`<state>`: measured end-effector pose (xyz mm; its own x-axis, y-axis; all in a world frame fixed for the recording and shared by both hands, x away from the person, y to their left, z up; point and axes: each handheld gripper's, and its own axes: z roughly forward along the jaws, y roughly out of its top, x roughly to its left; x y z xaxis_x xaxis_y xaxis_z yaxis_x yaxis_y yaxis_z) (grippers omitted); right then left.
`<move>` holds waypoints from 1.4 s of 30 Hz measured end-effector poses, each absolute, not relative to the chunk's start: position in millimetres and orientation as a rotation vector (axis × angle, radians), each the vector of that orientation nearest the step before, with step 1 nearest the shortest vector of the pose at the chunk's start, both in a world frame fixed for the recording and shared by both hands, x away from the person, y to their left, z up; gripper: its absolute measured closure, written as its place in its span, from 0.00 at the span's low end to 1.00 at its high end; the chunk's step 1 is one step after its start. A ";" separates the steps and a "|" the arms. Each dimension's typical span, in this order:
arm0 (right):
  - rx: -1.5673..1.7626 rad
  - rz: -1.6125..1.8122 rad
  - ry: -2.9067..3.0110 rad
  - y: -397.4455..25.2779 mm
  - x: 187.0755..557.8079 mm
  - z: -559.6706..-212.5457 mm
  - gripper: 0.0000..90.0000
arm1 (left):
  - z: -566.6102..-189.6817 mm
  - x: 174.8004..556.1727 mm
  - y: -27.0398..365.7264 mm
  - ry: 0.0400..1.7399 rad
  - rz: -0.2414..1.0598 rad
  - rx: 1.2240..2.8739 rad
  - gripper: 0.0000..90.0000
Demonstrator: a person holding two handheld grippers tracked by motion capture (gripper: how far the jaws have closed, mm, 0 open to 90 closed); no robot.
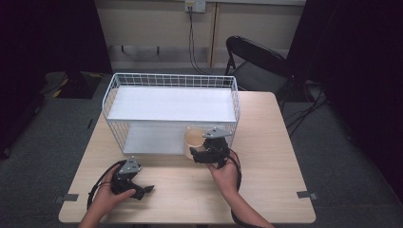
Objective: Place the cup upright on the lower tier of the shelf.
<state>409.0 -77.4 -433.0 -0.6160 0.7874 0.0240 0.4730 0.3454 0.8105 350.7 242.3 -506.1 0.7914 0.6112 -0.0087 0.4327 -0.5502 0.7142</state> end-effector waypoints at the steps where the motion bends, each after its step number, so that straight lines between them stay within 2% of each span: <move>1: 1.114 1.162 2.242 -77.4 409.0 -433.0 0.25 | -506.2 350.7 242.2 0.770 0.309 2.239 0.00; 7: 1.124 1.146 2.231 -75.8 409.7 -433.8 0.29 | -506.1 350.7 242.3 0.769 0.311 2.239 0.00; 25: 1.146 1.117 2.221 -73.1 414.3 -433.6 0.58 | -506.1 350.7 242.3 0.769 0.311 2.239 0.00; 34: 1.137 1.103 2.219 -69.5 418.0 -437.7 0.67 | -506.1 350.7 242.3 0.768 0.311 2.239 0.00; 42: 1.148 1.120 2.204 -67.3 422.3 -440.1 0.67 | -506.1 350.7 242.3 0.769 0.311 2.239 0.00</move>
<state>422.3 -67.3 -440.1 -0.5752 0.8180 0.0048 0.4858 0.3369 0.8065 350.7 242.3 -506.1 0.7914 0.6112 -0.0091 0.4328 -0.5498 0.7144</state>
